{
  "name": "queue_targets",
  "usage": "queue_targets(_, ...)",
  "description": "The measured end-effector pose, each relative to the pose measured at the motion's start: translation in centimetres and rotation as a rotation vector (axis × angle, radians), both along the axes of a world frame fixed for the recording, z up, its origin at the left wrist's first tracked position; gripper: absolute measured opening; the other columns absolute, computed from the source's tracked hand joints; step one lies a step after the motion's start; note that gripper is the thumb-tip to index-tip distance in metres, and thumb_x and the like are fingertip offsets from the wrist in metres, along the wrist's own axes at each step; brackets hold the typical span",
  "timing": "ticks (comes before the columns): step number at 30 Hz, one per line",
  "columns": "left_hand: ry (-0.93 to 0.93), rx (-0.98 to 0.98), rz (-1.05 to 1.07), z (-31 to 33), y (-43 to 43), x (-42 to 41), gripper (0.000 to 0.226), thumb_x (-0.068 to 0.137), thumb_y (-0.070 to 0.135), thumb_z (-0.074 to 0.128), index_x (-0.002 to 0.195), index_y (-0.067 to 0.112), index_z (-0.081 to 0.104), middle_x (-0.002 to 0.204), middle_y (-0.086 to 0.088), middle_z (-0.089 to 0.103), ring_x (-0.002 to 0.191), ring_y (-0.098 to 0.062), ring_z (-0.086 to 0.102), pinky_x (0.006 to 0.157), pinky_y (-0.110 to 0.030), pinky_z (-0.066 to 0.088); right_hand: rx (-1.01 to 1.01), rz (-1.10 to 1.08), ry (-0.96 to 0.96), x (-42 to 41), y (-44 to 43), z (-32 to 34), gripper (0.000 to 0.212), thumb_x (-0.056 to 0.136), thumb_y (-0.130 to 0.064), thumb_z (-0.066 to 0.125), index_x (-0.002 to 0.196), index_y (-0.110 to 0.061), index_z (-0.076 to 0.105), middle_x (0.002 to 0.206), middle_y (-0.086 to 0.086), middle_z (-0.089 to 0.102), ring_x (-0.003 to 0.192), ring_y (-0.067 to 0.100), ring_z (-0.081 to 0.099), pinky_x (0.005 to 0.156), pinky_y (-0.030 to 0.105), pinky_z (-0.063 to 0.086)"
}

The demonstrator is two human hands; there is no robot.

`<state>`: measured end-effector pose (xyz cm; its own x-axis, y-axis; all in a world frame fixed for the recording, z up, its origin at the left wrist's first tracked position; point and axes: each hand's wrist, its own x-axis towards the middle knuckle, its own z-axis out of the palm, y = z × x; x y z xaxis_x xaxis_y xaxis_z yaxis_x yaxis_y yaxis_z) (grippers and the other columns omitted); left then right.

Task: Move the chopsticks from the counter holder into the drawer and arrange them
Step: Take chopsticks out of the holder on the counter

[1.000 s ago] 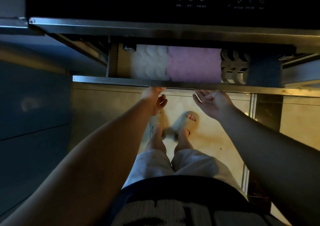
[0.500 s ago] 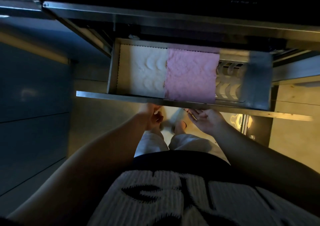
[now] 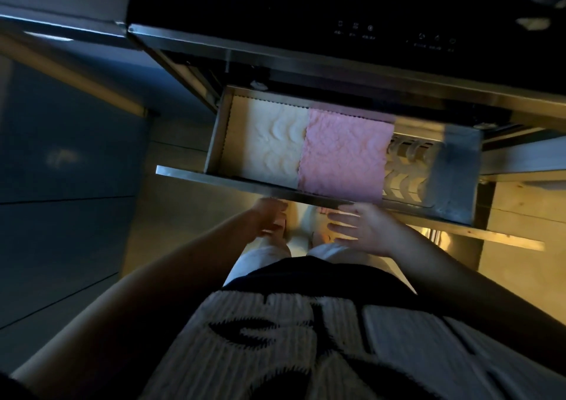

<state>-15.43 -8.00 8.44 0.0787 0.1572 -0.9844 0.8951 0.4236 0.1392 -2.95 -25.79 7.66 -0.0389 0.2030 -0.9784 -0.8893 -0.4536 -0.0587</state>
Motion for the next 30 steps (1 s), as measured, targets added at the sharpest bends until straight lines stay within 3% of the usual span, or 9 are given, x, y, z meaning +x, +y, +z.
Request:
queue_targets(3, -0.125, 0.150, -0.124, 1.5, -0.2, -0.7, 0.016, 0.099, 0.022, 0.050, 0.100, 0.014, 0.063, 0.103, -0.008, 0.062, 0.071, -0.017, 0.056, 0.048, -0.020, 0.043, 0.063, 0.254, -0.206, 0.5, 1.8, 2.2, 0.013, 0.096, -0.024, 0.046, 0.099, -0.024, 0.058, 0.108, 0.002, 0.067, 0.089, 0.019, 0.063, 0.075, 0.034, 0.048)
queue_targets(7, -0.266, 0.484, -0.421, 2.7, -0.7, -2.7, 0.029, 0.099, 0.031, 0.049, 0.122, 0.020, 0.061, 0.121, -0.006, 0.063, 0.107, -0.021, 0.059, 0.083, -0.027, 0.042, 0.183, 0.736, -0.673, 0.6, 3.9, 4.3, 0.024, 0.090, -0.016, 0.053, 0.111, -0.021, 0.061, 0.105, 0.005, 0.066, 0.087, 0.023, 0.064, 0.066, 0.026, 0.048)
queue_targets(10, -0.224, 0.619, -0.304, 4.0, -1.5, -4.6, 0.033, 0.093, 0.050, 0.050, 0.123, 0.036, 0.056, 0.127, 0.005, 0.060, 0.117, -0.018, 0.054, 0.090, -0.033, 0.043, 0.349, 1.068, -0.965, 0.3, 4.9, 5.3, 0.032, 0.088, -0.020, 0.052, 0.119, -0.021, 0.056, 0.106, -0.003, 0.063, 0.102, 0.018, 0.060, 0.083, 0.027, 0.045)
queue_targets(12, -0.136, 0.737, -0.314, 5.2, -2.3, -6.3, 0.043, 0.091, 0.058, 0.046, 0.130, 0.042, 0.048, 0.139, 0.006, 0.051, 0.130, -0.020, 0.042, 0.103, -0.043, 0.038, 0.467, 1.225, -1.086, -0.5, 5.8, 6.0, 0.036, 0.088, -0.025, 0.052, 0.124, -0.024, 0.051, 0.116, -0.002, 0.059, 0.111, 0.019, 0.055, 0.094, 0.033, 0.044)
queue_targets(15, -0.102, 0.882, -0.400, 6.6, -3.0, -8.2, 0.055, 0.090, 0.063, 0.039, 0.141, 0.043, 0.034, 0.154, 0.008, 0.031, 0.144, -0.021, 0.018, 0.114, -0.048, 0.018, 0.543, 1.447, -1.310, -1.7, 7.3, 6.8, 0.046, 0.086, -0.033, 0.048, 0.131, -0.031, 0.039, 0.130, -0.002, 0.049, 0.118, 0.024, 0.044, 0.094, 0.040, 0.038)
queue_targets(19, -0.028, 1.057, -0.389, 8.5, -2.4, -12.1, 0.066, 0.087, 0.072, 0.027, 0.146, 0.044, 0.021, 0.160, 0.008, 0.017, 0.148, -0.020, 0.004, 0.117, -0.049, 0.006, 0.678, 1.626, -1.545, -5.1, 10.0, 8.1, 0.059, 0.084, -0.043, 0.046, 0.140, -0.033, 0.028, 0.144, -0.004, 0.036, 0.130, 0.021, 0.030, 0.104, 0.042, 0.025)
queue_targets(23, 0.082, 1.161, -0.304, 9.4, -1.6, -17.4, 0.072, 0.084, 0.076, 0.021, 0.148, 0.043, 0.018, 0.161, 0.007, 0.013, 0.148, -0.021, 0.000, 0.117, -0.050, 0.006, 0.737, 1.791, -1.643, -9.8, 13.4, 9.2, 0.069, 0.084, -0.052, 0.042, 0.145, -0.033, 0.016, 0.156, 0.000, 0.018, 0.144, 0.024, 0.009, 0.113, 0.050, 0.009)
queue_targets(27, 0.185, 1.226, -0.219, 9.9, -1.0, -24.6, 0.072, 0.085, 0.075, 0.022, 0.148, 0.042, 0.019, 0.162, 0.006, 0.012, 0.148, -0.022, -0.002, 0.116, -0.051, 0.005, 0.791, 1.870, -1.733, -16.2, 17.0, 10.1, 0.077, 0.083, -0.060, 0.040, 0.148, -0.035, 0.006, 0.160, -0.001, 0.002, 0.146, 0.025, -0.008, 0.113, 0.056, -0.007)
queue_targets(30, 0.230, 1.238, -0.142, 10.3, -0.6, -31.0, 0.072, 0.086, 0.074, 0.024, 0.150, 0.041, 0.017, 0.162, 0.007, 0.008, 0.148, -0.021, -0.007, 0.117, -0.051, 0.003, 0.849, 1.919, -1.816, -22.5, 19.6, 10.9, 0.080, 0.081, -0.063, 0.041, 0.148, -0.037, 0.004, 0.159, -0.002, 0.000, 0.146, 0.025, -0.010, 0.112, 0.056, -0.010)
